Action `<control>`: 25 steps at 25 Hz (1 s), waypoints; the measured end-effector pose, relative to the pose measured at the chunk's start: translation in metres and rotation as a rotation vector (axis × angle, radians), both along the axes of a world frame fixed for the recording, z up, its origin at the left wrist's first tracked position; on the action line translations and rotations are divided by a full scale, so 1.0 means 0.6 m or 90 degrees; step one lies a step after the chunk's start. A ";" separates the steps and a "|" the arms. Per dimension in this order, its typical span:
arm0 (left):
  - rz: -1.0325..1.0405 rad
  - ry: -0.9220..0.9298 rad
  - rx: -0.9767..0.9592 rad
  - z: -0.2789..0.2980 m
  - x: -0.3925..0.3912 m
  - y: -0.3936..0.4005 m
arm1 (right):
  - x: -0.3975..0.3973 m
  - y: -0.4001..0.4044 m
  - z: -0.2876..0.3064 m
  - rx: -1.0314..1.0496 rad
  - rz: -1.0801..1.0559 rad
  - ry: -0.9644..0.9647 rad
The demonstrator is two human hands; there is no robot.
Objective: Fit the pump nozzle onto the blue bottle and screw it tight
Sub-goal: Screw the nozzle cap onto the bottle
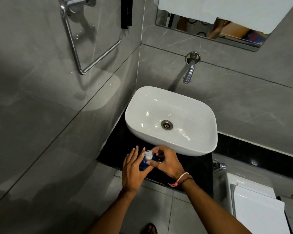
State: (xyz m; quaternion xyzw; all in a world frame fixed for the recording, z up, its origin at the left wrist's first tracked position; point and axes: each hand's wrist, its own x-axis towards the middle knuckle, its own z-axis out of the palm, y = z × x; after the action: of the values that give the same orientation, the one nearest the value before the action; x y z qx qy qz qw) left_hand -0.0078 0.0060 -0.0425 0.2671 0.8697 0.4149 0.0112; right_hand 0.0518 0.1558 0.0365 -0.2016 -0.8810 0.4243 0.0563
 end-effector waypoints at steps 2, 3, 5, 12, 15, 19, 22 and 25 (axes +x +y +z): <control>-0.009 0.002 0.011 -0.001 0.000 0.002 | 0.002 0.002 -0.002 -0.004 0.070 0.003; -0.013 0.000 0.013 -0.001 0.000 0.003 | 0.000 0.001 -0.003 0.010 0.093 0.009; -0.018 0.002 0.012 -0.002 0.000 0.003 | -0.004 -0.003 -0.005 0.039 0.085 0.020; -0.017 0.056 -0.028 -0.001 -0.001 0.001 | -0.004 -0.010 -0.009 0.105 0.144 0.022; -0.018 0.053 -0.029 -0.001 -0.003 0.001 | -0.003 -0.018 -0.009 0.194 0.097 0.018; -0.019 0.057 -0.037 -0.002 -0.003 0.002 | 0.002 -0.018 -0.011 0.207 0.118 0.034; -0.005 0.045 -0.018 -0.006 0.000 0.005 | 0.007 -0.020 -0.016 0.206 0.138 0.031; -0.001 0.037 -0.010 -0.006 0.001 0.005 | 0.006 -0.029 -0.016 0.260 0.099 0.036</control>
State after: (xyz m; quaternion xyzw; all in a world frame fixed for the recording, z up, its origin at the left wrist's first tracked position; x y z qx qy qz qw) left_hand -0.0071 0.0092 -0.0462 0.2799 0.8727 0.3999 -0.0115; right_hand 0.0555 0.1384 0.0269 -0.1053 -0.9597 0.2453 0.0876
